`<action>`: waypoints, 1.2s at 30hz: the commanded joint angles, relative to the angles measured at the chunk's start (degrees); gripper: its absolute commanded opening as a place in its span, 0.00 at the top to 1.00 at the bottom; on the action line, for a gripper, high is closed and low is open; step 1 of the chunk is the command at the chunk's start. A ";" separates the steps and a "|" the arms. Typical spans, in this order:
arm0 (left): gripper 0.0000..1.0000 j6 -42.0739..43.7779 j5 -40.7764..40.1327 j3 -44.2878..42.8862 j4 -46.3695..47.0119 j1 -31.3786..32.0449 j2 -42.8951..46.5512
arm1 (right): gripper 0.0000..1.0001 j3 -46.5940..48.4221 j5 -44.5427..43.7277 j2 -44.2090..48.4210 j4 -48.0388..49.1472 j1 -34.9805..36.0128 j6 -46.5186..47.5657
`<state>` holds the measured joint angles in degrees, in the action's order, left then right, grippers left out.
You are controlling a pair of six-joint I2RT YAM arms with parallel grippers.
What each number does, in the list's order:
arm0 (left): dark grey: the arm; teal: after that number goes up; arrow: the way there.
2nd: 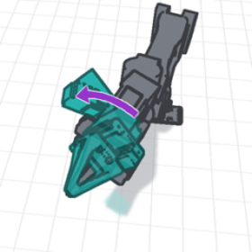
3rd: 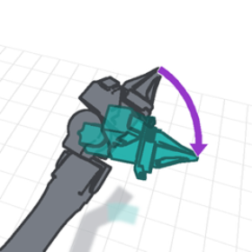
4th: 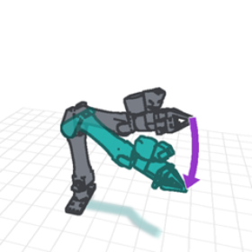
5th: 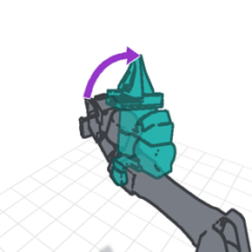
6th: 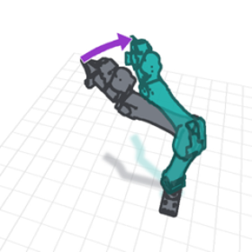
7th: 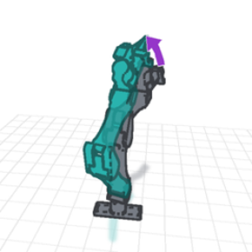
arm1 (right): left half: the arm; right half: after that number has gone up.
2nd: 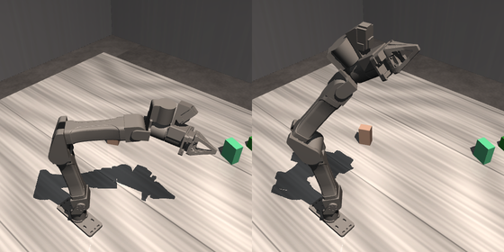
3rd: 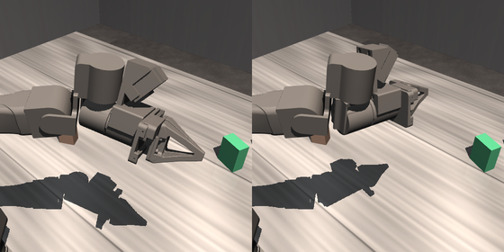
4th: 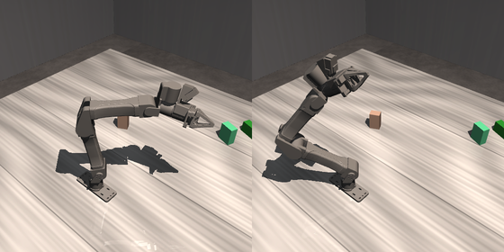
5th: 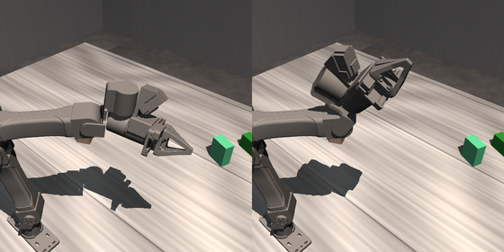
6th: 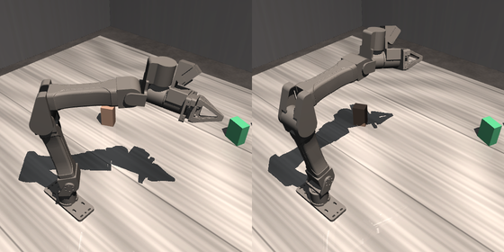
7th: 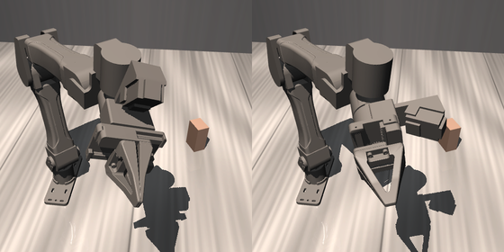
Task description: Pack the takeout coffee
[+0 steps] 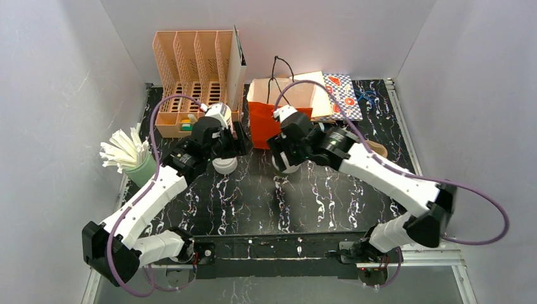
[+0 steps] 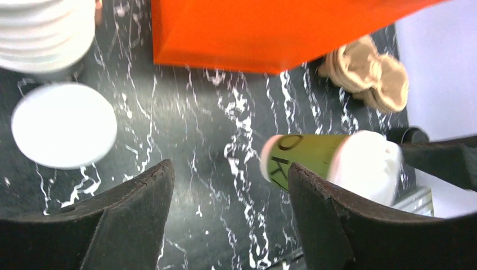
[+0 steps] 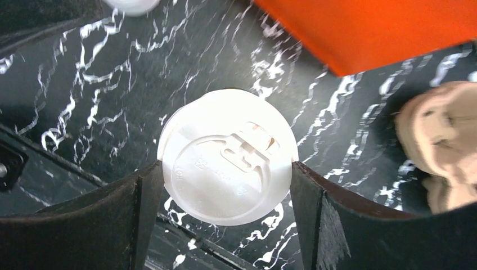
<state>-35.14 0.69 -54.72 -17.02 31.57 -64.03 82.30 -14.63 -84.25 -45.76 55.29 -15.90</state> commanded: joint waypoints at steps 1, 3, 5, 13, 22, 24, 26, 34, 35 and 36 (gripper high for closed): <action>0.27 4.83 -6.61 -5.89 -2.16 -0.37 0.06 | 0.25 4.75 -10.58 7.41 -2.89 0.35 -1.43; 0.25 6.02 -8.02 -8.52 -1.15 -0.37 -1.94 | 0.25 6.33 -14.36 9.97 -3.95 0.29 -1.62; 0.25 6.90 -9.19 -11.36 -0.48 -0.37 -4.51 | 0.25 8.38 -17.72 12.12 -5.12 0.35 -1.67; 0.25 10.15 -13.21 -24.03 2.62 -0.54 -15.42 | 0.30 16.09 -29.18 16.80 -6.63 0.23 1.47; 0.27 7.72 -17.25 -38.25 -0.43 -2.32 -26.59 | 0.35 17.81 -36.46 14.56 3.83 0.20 9.75; 0.28 7.80 -17.95 -39.85 -1.39 -2.94 -27.80 | 0.35 18.61 -35.22 13.01 6.03 0.25 11.83; 0.29 7.93 -17.66 -41.62 -2.83 -3.61 -29.35 | 0.36 20.24 -34.39 10.56 7.13 0.09 13.58; 0.35 7.45 -11.76 -45.96 -6.06 -5.54 -35.10 | 0.39 26.91 -30.92 1.55 10.43 -3.37 18.71; 0.36 7.53 -10.89 -46.31 -6.19 -5.56 -35.64 | 0.39 27.52 -29.73 0.63 10.13 -4.54 18.56; 0.37 7.54 -10.16 -46.78 -6.50 -5.56 -36.28 | 0.39 28.30 -28.15 -0.34 9.31 -5.89 17.85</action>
<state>-27.33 -12.84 -98.87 -20.93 26.33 -99.00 105.97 -45.82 -82.81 -39.31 52.95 0.32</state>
